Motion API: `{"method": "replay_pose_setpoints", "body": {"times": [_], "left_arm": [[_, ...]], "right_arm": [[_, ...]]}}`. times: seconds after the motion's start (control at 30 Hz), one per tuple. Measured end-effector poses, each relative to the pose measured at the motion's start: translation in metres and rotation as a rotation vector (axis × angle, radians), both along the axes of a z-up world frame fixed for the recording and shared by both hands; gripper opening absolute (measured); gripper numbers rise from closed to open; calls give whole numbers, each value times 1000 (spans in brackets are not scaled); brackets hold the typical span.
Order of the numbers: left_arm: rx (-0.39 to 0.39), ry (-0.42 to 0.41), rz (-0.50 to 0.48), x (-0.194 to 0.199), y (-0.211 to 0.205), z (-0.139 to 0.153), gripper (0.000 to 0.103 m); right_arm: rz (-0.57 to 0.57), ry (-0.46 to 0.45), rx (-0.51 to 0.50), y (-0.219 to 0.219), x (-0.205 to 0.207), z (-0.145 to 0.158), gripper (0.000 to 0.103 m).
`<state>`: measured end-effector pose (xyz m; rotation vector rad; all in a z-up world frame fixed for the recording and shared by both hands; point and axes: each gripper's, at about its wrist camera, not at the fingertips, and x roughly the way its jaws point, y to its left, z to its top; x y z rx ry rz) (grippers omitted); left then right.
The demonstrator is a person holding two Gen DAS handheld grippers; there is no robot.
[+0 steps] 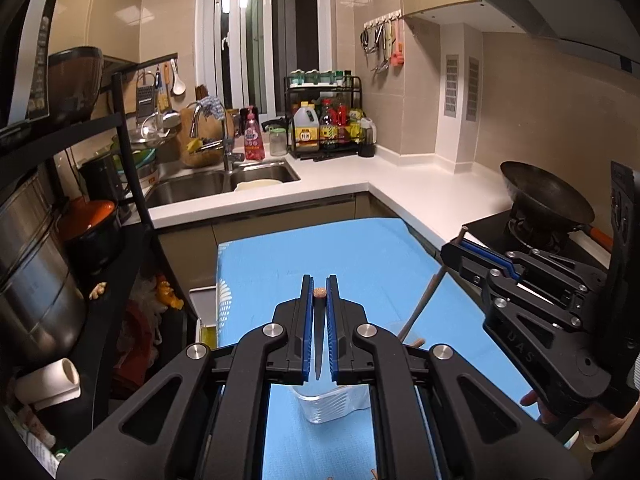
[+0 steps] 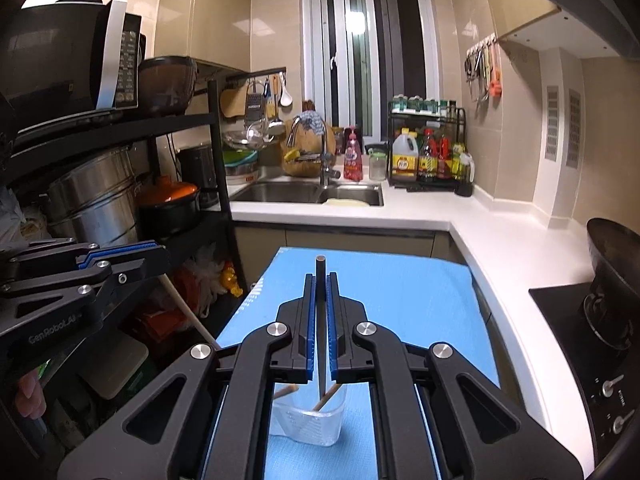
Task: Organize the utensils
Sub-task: 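Open both tools to drop the chopsticks into the clear container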
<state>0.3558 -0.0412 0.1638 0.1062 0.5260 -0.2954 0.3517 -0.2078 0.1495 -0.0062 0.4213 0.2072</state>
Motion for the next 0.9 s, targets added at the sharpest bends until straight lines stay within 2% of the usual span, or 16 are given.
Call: {"method": "replay_pose_setpoints", "body": {"times": [0.07, 0.1, 0.13, 0.17, 0.23, 0.3, 0.37, 0.43, 0.6, 0.77, 0.9], "left_arm": [[8, 23, 11, 5, 2, -9, 10], [10, 40, 20, 7, 4, -13, 35], [14, 53, 43, 8, 6, -16, 55], [10, 50, 72, 8, 9, -17, 82], [-29, 5, 114, 1, 18, -16, 85], [-36, 24, 107, -1, 20, -14, 85], [-42, 8, 119, -7, 26, -11, 85], [-51, -3, 128, -14, 30, -8, 85], [-74, -29, 163, -45, 45, -10, 87], [-70, -33, 182, -81, 53, -31, 87], [-49, -9, 183, -115, 56, -64, 87]], "right_arm": [[1, 10, 5, 1, 1, -5, 17], [4, 8, 10, 0, -1, -7, 37], [4, -1, 21, 0, -3, -7, 51], [2, -15, 28, -1, -6, -7, 52], [12, -41, 25, 0, -12, -4, 54], [5, -74, 19, 1, -20, 0, 55], [5, -99, 16, 0, -30, 6, 57], [-2, -123, 16, -2, -42, 10, 64], [-18, -155, -5, -4, -84, 8, 68], [-21, -112, 1, -3, -128, -18, 69], [-14, -61, -15, 5, -161, -49, 69]]}}
